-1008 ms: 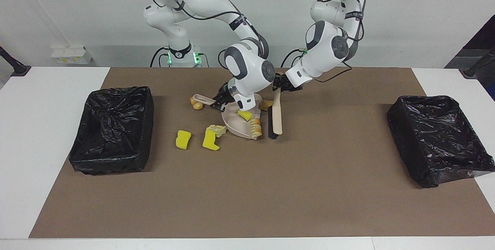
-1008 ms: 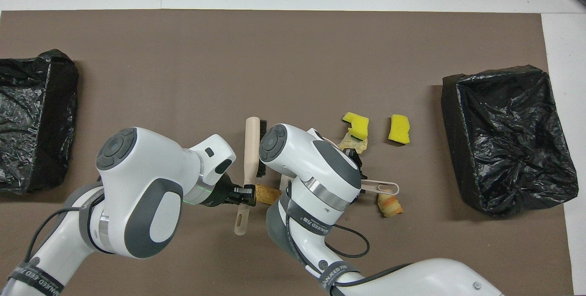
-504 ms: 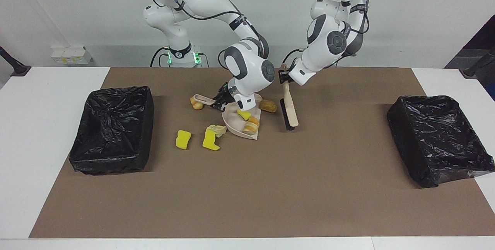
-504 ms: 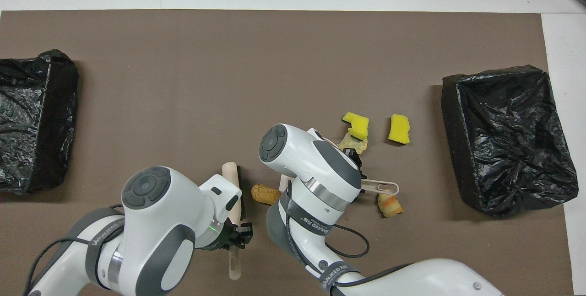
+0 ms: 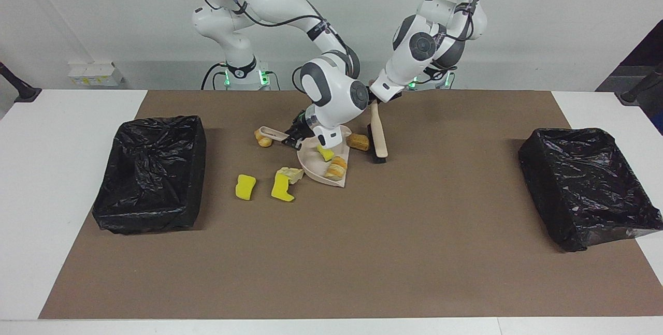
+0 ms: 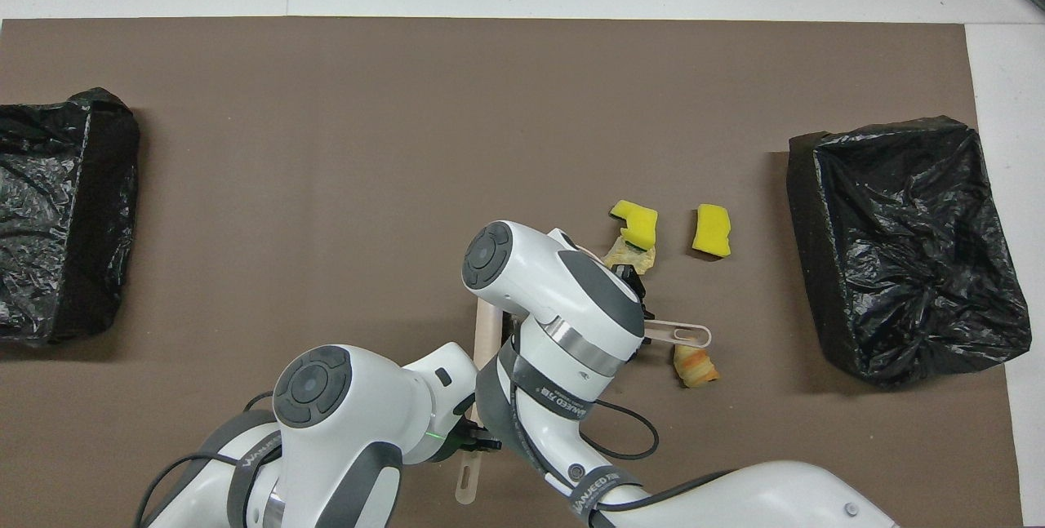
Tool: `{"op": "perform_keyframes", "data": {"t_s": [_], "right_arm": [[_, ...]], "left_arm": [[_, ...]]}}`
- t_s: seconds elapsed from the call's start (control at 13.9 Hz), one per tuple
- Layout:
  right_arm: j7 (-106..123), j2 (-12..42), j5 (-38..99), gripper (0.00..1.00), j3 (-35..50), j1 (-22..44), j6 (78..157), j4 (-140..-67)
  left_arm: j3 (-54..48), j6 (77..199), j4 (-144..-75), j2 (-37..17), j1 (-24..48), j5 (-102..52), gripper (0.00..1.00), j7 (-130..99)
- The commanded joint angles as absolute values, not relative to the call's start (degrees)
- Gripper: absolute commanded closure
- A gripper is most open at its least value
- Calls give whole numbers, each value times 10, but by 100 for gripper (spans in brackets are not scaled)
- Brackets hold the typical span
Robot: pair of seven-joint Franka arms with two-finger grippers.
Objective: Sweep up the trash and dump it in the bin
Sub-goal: 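Carry the loaded dustpan toward the bin with the right gripper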
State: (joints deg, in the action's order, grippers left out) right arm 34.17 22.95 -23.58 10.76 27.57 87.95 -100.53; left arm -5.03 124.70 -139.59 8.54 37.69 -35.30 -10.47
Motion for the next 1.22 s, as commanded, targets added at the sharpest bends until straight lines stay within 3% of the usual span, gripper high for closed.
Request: {"op": "perform_keyframes", "data": {"t_s": [0.0, 0.22, 0.72, 1.01, 1.15], "right_arm": [[321, 217, -242, 100, 113, 269, 904, -1026], [282, 220, -236, 100, 113, 269, 932, -1026], [222, 216, -235, 100, 113, 275, 976, -1025], [221, 165, -214, 100, 115, 264, 980, -1020], [251, 110, -179, 100, 115, 232, 969, -1021]], "left_arm": [[-40, 1253, -1397, 87, 382, -374, 100, -79], [-35, 1216, -1383, 88, 300, -357, 100, -94], [-35, 1126, -1284, 84, 146, -144, 100, -147], [-35, 1078, -1237, 81, 67, -74, 100, -142], [-35, 1080, -1237, 80, 44, -61, 100, -141]]}}
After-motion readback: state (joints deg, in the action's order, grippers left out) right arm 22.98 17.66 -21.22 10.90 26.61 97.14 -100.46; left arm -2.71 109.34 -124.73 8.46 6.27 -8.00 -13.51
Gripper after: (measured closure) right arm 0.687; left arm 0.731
